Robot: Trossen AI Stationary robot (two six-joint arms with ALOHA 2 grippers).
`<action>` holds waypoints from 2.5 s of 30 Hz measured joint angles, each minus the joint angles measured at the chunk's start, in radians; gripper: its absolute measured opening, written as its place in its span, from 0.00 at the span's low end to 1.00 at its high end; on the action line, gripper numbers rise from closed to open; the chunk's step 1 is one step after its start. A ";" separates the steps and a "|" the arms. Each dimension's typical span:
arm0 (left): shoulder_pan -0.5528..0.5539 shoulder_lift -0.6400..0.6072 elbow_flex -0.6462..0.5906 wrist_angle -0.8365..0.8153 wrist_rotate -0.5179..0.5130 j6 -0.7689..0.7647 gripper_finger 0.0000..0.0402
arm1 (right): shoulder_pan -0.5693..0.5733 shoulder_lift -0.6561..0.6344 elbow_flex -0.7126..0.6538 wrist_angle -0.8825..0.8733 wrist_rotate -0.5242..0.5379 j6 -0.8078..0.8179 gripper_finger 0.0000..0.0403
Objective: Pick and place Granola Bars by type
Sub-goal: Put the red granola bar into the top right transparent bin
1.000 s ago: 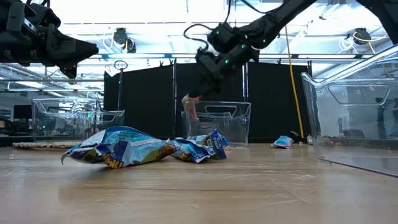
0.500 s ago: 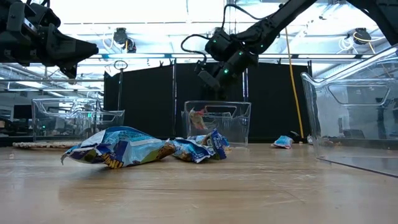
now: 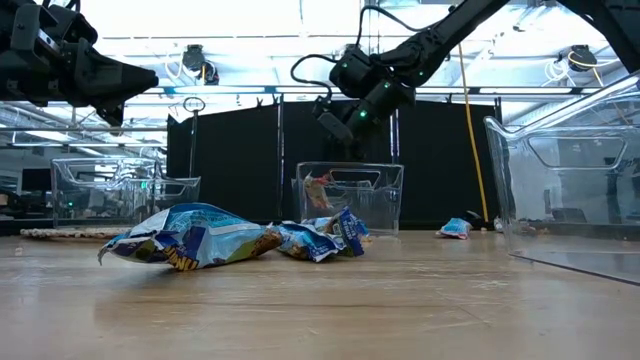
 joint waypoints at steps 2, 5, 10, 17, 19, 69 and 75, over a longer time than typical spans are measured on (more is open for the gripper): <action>0.000 0.000 0.000 0.000 0.000 0.000 0.12 | 0.000 0.000 0.000 0.001 0.000 0.010 0.02; 0.000 0.000 0.000 0.000 0.000 0.000 0.12 | 0.000 0.000 0.000 0.000 0.000 0.011 0.05; 0.000 0.000 0.000 0.000 0.000 0.000 0.12 | 0.001 0.000 0.000 0.000 0.000 0.011 0.13; 0.000 0.000 0.000 0.000 0.000 0.000 0.12 | 0.002 0.000 0.000 0.004 -0.001 0.011 0.24; 0.000 0.000 0.000 0.000 0.000 0.000 0.12 | 0.003 0.000 0.000 0.015 -0.001 0.022 0.26; 0.000 0.000 0.000 0.000 0.000 0.000 0.12 | -0.315 -0.521 -0.358 -0.817 0.435 0.405 0.32; 0.000 0.000 0.000 0.000 0.000 0.000 0.12 | -0.320 -0.521 -0.455 -0.750 0.416 0.422 0.36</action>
